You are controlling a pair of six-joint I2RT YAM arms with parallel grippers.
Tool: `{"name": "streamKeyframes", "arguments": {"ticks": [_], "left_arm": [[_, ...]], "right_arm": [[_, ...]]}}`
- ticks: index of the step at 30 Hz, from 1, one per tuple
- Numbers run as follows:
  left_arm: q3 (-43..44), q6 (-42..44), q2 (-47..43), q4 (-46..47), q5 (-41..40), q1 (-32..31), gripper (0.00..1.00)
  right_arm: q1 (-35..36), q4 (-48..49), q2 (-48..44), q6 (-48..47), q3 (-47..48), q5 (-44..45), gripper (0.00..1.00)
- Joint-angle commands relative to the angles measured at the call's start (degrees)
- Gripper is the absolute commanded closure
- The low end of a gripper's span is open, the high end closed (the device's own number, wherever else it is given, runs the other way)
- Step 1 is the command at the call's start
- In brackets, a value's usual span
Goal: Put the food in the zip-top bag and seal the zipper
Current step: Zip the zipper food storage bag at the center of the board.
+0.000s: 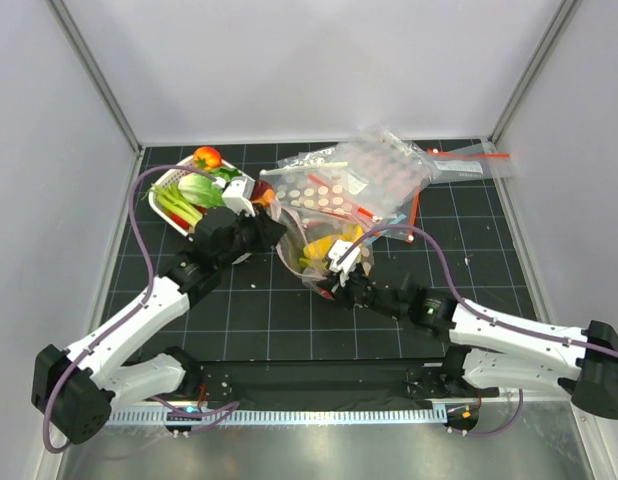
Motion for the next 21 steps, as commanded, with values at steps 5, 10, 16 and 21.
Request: {"name": "streamKeyframes", "arguments": {"ticks": [5, 10, 16, 21], "left_arm": [[4.1, 5.9, -4.6, -2.0, -6.3, -6.1, 0.29], [4.8, 8.8, -9.6, -3.5, -11.2, -10.9, 0.1], [4.5, 12.6, -14.0, -3.5, -13.6, -14.7, 0.0], [4.7, 16.0, -15.0, -2.1, -12.6, -17.7, 0.0]], "right_arm": [[0.4, -10.9, -8.0, 7.2, 11.0, 2.3, 0.99], [0.4, -27.6, -9.8, 10.3, 20.4, 4.2, 0.99], [0.4, -38.3, -9.7, 14.3, 26.5, 5.3, 0.99], [0.4, -42.0, -9.7, 15.3, 28.2, 3.2, 0.99]]}}
